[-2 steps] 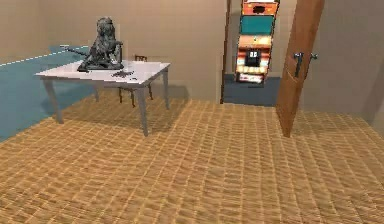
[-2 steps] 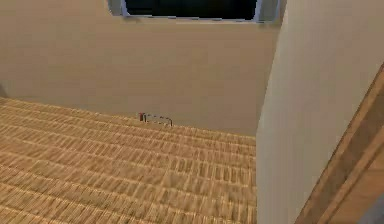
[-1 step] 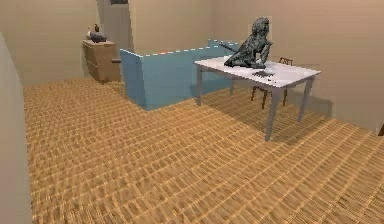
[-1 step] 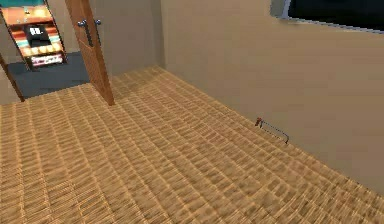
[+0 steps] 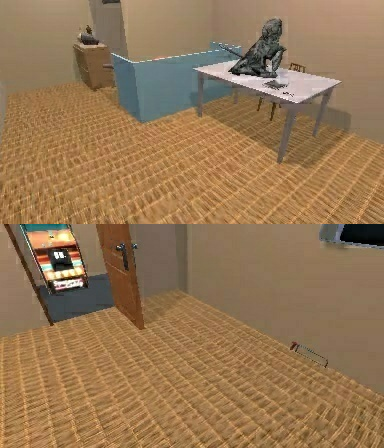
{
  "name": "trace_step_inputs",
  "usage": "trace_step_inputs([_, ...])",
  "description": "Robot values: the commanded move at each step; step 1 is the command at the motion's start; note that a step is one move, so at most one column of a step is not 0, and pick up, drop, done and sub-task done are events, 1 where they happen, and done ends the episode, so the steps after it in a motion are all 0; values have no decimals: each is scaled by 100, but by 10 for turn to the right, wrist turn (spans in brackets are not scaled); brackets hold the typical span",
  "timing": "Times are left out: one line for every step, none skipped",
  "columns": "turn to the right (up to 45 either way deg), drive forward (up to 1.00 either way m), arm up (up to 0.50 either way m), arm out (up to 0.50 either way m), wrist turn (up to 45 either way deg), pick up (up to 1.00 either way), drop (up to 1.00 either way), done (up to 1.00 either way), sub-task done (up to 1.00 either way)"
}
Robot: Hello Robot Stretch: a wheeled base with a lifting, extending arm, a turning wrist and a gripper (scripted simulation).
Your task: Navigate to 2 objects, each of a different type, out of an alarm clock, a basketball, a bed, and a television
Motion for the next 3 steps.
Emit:
trace_step_inputs([-270, 0, 0, 0, 0, 0, 0, 0, 0])
trace_step_inputs([0, 100, 0, 0, 0, 0, 0, 0, 0])
trace_step_inputs([0, 100, 0, 0, 0, 0, 0, 0, 0])
